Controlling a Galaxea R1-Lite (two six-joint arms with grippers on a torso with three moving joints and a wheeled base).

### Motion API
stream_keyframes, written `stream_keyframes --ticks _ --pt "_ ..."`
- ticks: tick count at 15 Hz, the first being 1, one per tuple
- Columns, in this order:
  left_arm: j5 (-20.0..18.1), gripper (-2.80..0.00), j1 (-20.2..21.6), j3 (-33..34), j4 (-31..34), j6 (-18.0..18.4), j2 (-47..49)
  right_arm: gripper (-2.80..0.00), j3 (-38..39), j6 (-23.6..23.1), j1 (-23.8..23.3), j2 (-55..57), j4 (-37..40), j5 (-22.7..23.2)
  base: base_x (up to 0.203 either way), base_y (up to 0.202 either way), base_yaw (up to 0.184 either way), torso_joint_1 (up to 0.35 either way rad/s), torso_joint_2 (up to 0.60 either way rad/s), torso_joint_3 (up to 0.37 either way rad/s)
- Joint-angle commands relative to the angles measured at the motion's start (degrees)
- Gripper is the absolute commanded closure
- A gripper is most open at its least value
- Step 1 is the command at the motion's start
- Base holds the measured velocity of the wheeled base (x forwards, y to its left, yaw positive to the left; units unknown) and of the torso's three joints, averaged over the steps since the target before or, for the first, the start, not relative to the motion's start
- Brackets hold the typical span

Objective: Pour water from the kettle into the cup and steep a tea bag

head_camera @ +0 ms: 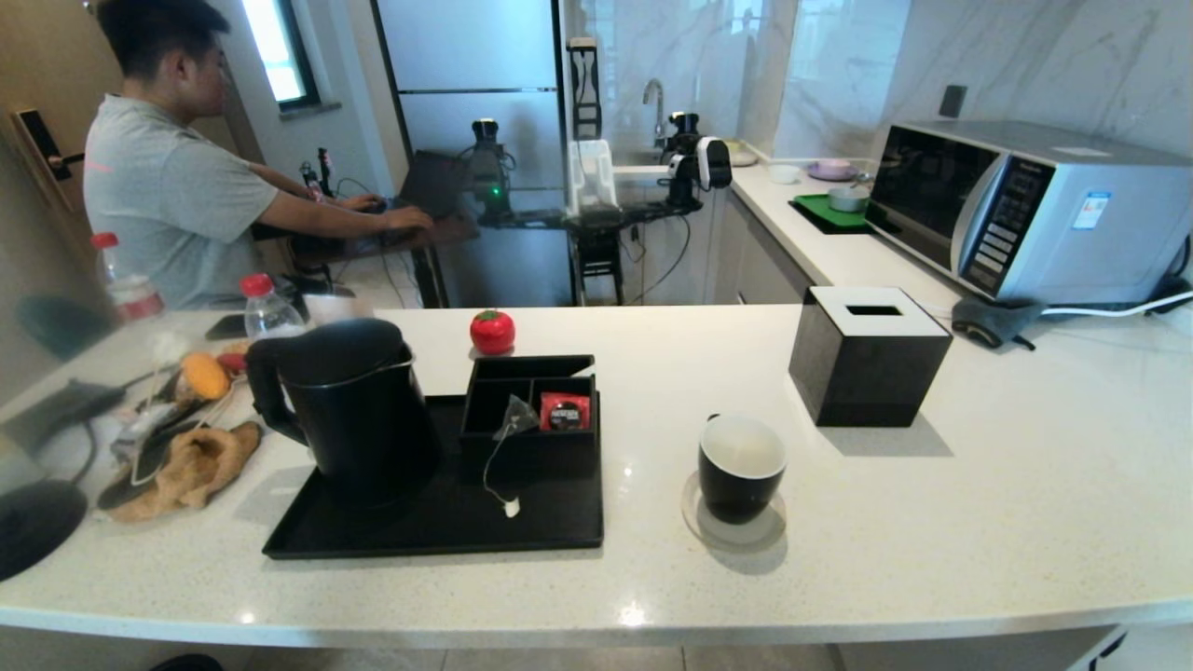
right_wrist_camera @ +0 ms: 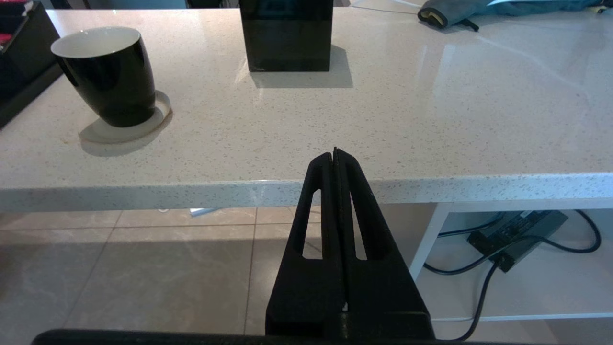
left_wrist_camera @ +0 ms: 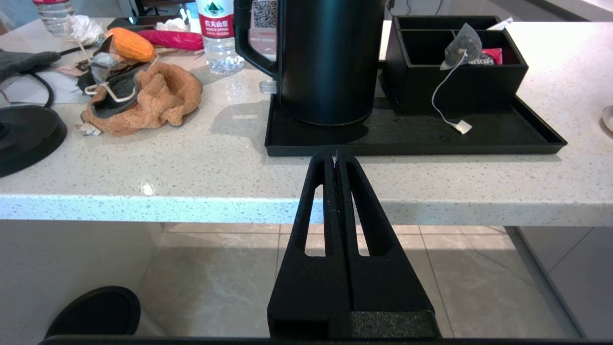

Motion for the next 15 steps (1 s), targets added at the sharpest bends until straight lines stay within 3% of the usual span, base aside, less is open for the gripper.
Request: stream_keyframes --ticks 1,3,15 --pt "0.02 0.00 0.00 0.00 -0.02 -0.02 -0.02 0.00 0.00 0.79 0.01 0.00 -0.05 -0.09 0.000 0.000 0.000 0.000 0.00 0.000" --pt "0.02 0.00 0.00 0.00 -0.02 0.02 -0.02 0.00 0.00 2.53 0.04 0.00 -0.09 -0.29 0.000 0.000 0.000 0.000 0.00 0.000" --pt "-0.04 0.00 0.09 -2.24 0.52 0.52 -0.02 0.00 0.00 2.72 0.02 0.00 -0.09 -0.35 0.000 0.000 0.000 0.000 0.00 0.000"
